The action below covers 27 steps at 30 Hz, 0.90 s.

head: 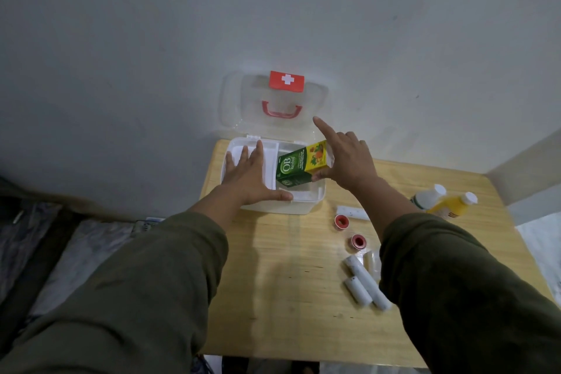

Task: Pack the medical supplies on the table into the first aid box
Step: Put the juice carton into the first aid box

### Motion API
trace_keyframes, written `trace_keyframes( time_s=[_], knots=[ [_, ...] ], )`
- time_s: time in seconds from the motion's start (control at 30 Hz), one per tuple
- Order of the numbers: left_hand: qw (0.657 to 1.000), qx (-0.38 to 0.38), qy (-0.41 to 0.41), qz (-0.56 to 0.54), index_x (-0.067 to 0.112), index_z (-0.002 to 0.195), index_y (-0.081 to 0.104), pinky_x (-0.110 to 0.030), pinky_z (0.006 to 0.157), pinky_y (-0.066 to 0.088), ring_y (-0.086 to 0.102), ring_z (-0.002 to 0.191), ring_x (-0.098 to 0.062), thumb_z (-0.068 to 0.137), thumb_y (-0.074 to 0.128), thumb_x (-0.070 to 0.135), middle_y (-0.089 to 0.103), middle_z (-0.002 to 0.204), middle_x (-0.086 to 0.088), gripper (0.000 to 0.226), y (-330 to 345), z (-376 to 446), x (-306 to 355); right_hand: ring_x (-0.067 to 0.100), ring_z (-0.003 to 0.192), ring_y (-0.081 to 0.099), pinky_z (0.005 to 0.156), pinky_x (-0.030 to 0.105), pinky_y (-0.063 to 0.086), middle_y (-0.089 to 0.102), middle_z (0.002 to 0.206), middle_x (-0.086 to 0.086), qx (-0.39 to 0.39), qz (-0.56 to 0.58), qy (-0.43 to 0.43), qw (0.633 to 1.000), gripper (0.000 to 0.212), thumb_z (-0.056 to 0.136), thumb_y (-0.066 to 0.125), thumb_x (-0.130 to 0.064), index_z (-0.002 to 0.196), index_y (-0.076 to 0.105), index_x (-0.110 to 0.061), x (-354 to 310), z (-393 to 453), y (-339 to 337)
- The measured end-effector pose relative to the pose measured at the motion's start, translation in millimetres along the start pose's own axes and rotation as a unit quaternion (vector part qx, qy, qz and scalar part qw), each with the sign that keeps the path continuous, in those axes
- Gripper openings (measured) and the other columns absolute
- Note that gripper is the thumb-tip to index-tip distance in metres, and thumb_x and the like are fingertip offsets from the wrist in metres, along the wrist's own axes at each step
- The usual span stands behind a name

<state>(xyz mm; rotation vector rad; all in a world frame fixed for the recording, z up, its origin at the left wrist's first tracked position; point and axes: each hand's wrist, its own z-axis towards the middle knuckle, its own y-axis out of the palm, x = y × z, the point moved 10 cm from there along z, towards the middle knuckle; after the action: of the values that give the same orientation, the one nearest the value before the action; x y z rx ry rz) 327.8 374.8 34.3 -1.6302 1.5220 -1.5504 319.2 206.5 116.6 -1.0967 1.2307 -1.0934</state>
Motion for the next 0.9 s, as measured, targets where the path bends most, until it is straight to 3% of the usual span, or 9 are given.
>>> trace_keyframes(
  time_s=[0.17,0.4,0.73,0.8,0.9],
  knots=[
    [1.0,0.004,0.001,0.001,0.017,0.146,-0.022,-0.051,0.113,-0.016,-0.014,0.147,-0.024,0.058,0.059,0.081,-0.005,0.161,-0.009,0.136,0.8,0.9,-0.9,0.028,0.099,0.054,0.081,0.033,0.043,0.049,0.117,0.014,-0.037,0.127,0.024,0.991,0.114,0.065,0.084,-0.02,0.148,0.008,-0.038,-9.3,2.2,17.3],
    [1.0,0.01,0.0,0.005,0.019,0.146,-0.022,-0.051,0.113,-0.016,-0.014,0.147,-0.025,0.061,0.059,0.079,-0.008,0.161,-0.008,0.132,0.0,1.2,-0.8,0.031,0.105,0.055,0.087,0.035,0.045,0.049,0.121,0.015,-0.06,0.155,0.027,0.986,0.106,0.069,0.082,-0.019,0.147,0.012,-0.038,-20.1,8.1,44.6],
    [1.0,0.008,-0.007,0.002,0.021,0.146,-0.023,-0.051,0.114,-0.016,-0.017,0.147,-0.024,0.062,0.058,0.078,-0.011,0.16,-0.009,0.13,3.3,3.1,-3.3,0.03,0.11,0.056,0.084,0.028,0.038,0.056,0.12,0.016,-0.064,0.232,0.048,0.969,0.099,0.073,0.079,-0.016,0.147,0.016,-0.036,-22.7,12.9,65.8],
    [1.0,0.007,-0.01,0.004,0.021,0.146,-0.023,-0.051,0.114,-0.016,-0.017,0.147,-0.025,0.062,0.058,0.078,-0.012,0.16,-0.009,0.13,3.1,2.7,-3.5,0.031,0.112,0.055,0.087,0.03,0.041,0.056,0.123,0.018,-0.062,0.257,0.06,0.963,0.096,0.076,0.076,-0.015,0.147,0.015,-0.035,-23.4,14.4,64.1],
    [1.0,0.007,-0.011,0.011,0.021,0.146,-0.022,-0.051,0.115,-0.015,-0.016,0.147,-0.026,0.062,0.058,0.079,-0.011,0.16,-0.009,0.129,2.4,2.9,-2.8,0.033,0.115,0.055,0.095,0.045,0.05,0.052,0.131,0.018,-0.066,0.318,0.086,0.942,0.091,0.082,0.071,-0.017,0.147,0.011,-0.036,-24.6,17.6,64.5]
  ],
)
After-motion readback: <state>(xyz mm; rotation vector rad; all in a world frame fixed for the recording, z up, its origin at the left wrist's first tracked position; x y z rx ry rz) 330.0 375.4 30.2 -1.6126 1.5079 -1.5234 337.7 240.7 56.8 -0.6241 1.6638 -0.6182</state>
